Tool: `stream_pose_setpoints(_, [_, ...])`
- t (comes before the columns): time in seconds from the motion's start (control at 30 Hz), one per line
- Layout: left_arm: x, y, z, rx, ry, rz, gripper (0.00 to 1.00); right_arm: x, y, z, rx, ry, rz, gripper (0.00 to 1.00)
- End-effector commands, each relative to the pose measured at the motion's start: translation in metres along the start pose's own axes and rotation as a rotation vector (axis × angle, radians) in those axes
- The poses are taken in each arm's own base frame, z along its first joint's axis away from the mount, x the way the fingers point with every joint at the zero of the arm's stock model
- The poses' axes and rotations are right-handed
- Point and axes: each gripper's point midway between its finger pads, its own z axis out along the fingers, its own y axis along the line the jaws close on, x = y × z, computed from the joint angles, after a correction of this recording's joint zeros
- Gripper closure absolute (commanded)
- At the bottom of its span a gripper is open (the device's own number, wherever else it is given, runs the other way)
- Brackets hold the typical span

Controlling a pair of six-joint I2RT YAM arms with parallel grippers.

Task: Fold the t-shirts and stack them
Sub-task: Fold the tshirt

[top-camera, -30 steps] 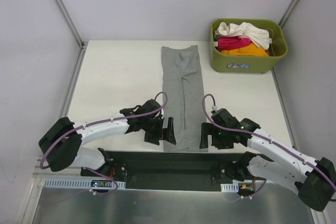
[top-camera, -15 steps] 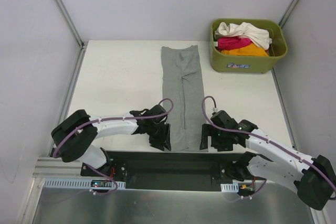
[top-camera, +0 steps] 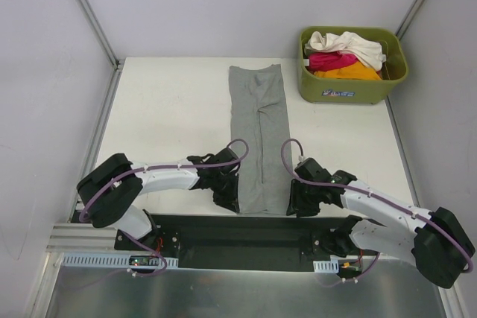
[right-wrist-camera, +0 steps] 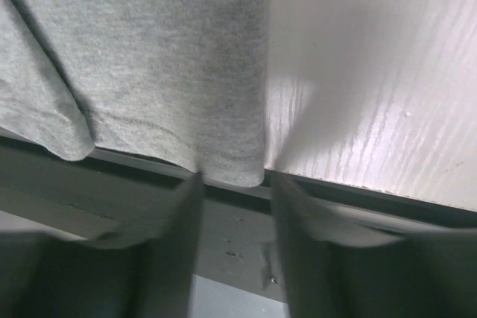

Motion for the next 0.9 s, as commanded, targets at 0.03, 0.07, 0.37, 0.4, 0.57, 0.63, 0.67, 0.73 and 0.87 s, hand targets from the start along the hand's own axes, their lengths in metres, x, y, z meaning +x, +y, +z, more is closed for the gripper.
stream_pose_setpoints(0.03, [0.004, 0.002, -0.012, 0.003, -0.042, 0.006, 1.0, -0.005, 0.003, 0.007, -0.029, -0.039, 0.029, 0.68])
stream_pose_setpoints(0.07, [0.007, 0.006, -0.012, -0.005, -0.038, -0.003, 1.0, -0.005, 0.003, 0.009, -0.034, -0.042, 0.028, 0.74])
stream_pose_setpoints(0.37, [0.025, 0.006, -0.029, 0.06, -0.046, -0.033, 1.0, 0.012, 0.043, -0.01, -0.233, -0.076, -0.089, 0.99])
stream_pose_setpoints(0.4, [0.029, 0.006, -0.031, 0.069, -0.046, -0.032, 1.0, 0.019, 0.041, -0.013, -0.23, -0.063, -0.091, 0.99])
stream_pose_setpoints(0.57, [0.039, -0.005, -0.051, 0.145, -0.075, -0.011, 1.0, 0.03, 0.054, -0.035, -0.298, -0.068, -0.093, 0.99])
stream_pose_setpoints(0.63, [0.028, -0.013, -0.061, 0.162, -0.14, 0.009, 1.0, 0.012, 0.057, -0.047, -0.291, -0.162, -0.138, 0.99])
stream_pose_setpoints(0.67, [0.023, -0.018, -0.066, 0.175, -0.167, 0.033, 1.0, -0.002, 0.07, -0.067, -0.316, -0.225, -0.161, 0.99])
stream_pose_setpoints(0.73, [0.004, -0.032, -0.081, 0.205, -0.22, 0.054, 1.0, -0.027, 0.065, -0.079, -0.232, -0.338, -0.209, 0.99])
stream_pose_setpoints(0.87, [-0.049, -0.043, -0.1, 0.205, -0.304, 0.092, 1.0, -0.075, 0.066, -0.101, -0.129, -0.47, -0.239, 0.99])
